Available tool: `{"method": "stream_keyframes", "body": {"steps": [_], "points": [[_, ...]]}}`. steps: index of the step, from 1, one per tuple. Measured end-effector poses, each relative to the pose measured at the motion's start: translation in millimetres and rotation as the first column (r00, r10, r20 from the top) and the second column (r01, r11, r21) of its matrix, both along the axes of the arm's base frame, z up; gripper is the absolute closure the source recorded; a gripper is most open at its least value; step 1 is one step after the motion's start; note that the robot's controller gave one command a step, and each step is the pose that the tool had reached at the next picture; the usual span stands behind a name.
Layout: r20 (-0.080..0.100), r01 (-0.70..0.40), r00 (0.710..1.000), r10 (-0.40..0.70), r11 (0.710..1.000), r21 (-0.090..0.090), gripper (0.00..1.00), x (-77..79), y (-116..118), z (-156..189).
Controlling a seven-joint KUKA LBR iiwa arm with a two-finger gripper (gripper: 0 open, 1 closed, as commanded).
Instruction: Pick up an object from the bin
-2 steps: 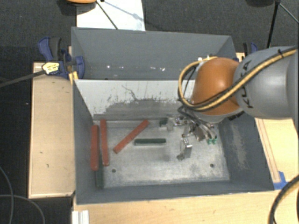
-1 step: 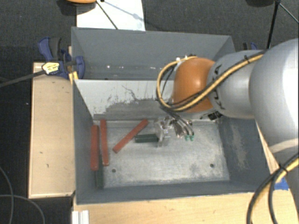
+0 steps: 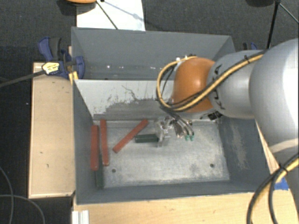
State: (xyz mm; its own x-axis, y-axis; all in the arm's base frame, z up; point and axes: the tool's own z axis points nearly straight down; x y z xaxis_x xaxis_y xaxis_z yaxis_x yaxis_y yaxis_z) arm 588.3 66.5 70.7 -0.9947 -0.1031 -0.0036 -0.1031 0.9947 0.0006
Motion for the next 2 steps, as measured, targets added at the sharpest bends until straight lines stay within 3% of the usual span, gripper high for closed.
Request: {"method": "stream_keyframes", "body": {"steps": [1, 2], "points": [[-0.006, -0.009, 1.0, 0.009, 1.0, -0.001, 1.0, -23.4, -17.3, 60.3], [0.0, -0.115, 0.993, 0.115, 0.993, -0.001, 1.0, -23.7, -19.1, 180.2]]}}
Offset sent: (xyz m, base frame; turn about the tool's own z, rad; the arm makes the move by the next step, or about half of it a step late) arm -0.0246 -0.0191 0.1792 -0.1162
